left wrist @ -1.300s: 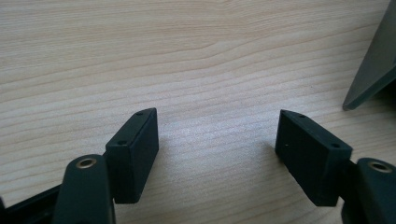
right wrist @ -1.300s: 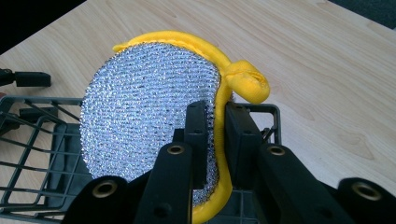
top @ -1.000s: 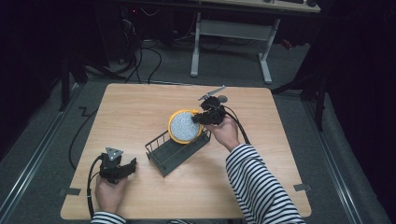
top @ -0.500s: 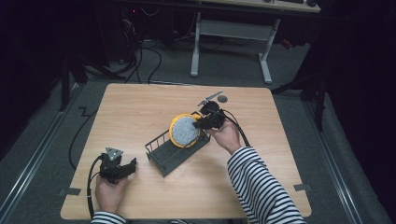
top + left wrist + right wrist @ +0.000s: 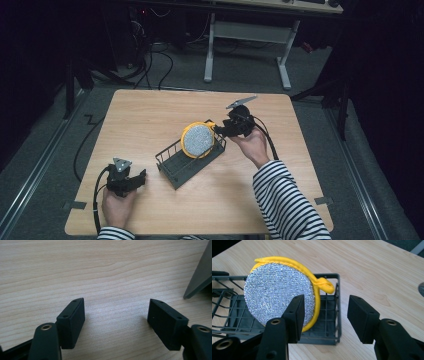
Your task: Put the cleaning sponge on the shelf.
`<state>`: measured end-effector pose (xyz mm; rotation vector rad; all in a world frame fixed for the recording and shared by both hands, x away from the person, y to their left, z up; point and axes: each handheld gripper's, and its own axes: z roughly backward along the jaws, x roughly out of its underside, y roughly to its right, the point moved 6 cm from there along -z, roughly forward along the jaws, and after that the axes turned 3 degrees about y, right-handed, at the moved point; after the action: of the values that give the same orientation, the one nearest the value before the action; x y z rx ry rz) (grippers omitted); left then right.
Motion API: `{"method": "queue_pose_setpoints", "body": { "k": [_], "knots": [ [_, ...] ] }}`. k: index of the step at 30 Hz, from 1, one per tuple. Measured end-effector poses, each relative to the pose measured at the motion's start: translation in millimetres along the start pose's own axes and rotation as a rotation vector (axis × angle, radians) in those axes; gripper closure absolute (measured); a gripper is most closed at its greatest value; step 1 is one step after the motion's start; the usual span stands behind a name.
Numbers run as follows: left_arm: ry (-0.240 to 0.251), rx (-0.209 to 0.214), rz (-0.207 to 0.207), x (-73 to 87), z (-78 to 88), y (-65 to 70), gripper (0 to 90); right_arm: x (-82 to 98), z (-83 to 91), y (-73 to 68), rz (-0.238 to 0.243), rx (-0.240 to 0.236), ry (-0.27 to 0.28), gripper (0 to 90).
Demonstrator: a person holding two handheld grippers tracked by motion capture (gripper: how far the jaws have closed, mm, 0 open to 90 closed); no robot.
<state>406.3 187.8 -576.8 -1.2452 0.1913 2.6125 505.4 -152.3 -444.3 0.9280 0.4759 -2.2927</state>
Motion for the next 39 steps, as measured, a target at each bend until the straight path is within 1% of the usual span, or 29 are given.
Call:
{"method": "queue_pose_setpoints", "body": {
  "k": [7, 8, 11, 13, 19, 24, 25, 26, 29, 31, 36, 37, 39],
  "knots": [
    [0.000, 0.000, 0.000, 0.0, 0.0, 0.0, 30.9, 8.3, 20.7, 12.2, -0.018, 0.020, 0.025, 49.6],
    [0.000, 0.000, 0.001, 0.0, 0.0, 0.0, 30.9, 9.9, 25.3, 14.4, -0.029, 0.023, 0.033, 50.1],
    [0.000, 0.000, 0.001, 0.0, 0.0, 0.0, 31.0, 14.1, 33.8, 19.9, -0.039, 0.031, 0.044, 51.4],
    [0.000, -0.001, 0.001, 0.0, 0.0, -0.1, 31.1, 17.6, 39.3, 24.7, -0.046, 0.049, 0.049, 50.6],
    [0.001, -0.001, 0.001, 0.0, 0.0, -0.1, 31.1, 26.3, 54.2, 35.1, -0.078, 0.073, 0.080, 49.4],
    [0.000, -0.001, 0.002, 0.0, 0.0, -0.1, 31.3, 39.8, 63.7, 41.9, -0.097, 0.093, 0.081, 49.1],
    [0.001, -0.001, 0.002, 0.0, 0.0, -0.1, 31.3, 42.7, 65.7, 43.5, -0.100, 0.099, 0.091, 49.1],
    [0.001, -0.001, 0.002, 0.0, 0.0, -0.1, 31.3, 46.0, 67.6, 44.8, -0.113, 0.097, 0.094, 49.1],
    [0.001, -0.002, 0.003, 0.0, 0.1, -0.2, 31.3, 55.6, 72.7, 49.8, -0.129, 0.108, 0.096, 49.2],
    [0.002, -0.001, 0.004, 0.0, 0.1, -0.3, 31.3, 59.9, 75.6, 53.1, -0.148, 0.112, 0.101, 49.3],
    [0.001, 0.003, 0.006, 0.0, 0.3, -0.6, 31.2, 70.9, 82.6, 56.6, -0.166, 0.129, 0.104, 49.3],
    [0.000, 0.004, 0.006, 0.1, 0.4, -0.6, 31.2, 72.6, 84.6, 57.3, -0.166, 0.134, 0.118, 49.5],
    [0.000, 0.004, 0.007, 0.1, 0.5, -0.6, 31.2, 77.7, 88.6, 57.7, -0.187, 0.127, 0.132, 49.5]
  ]
}}
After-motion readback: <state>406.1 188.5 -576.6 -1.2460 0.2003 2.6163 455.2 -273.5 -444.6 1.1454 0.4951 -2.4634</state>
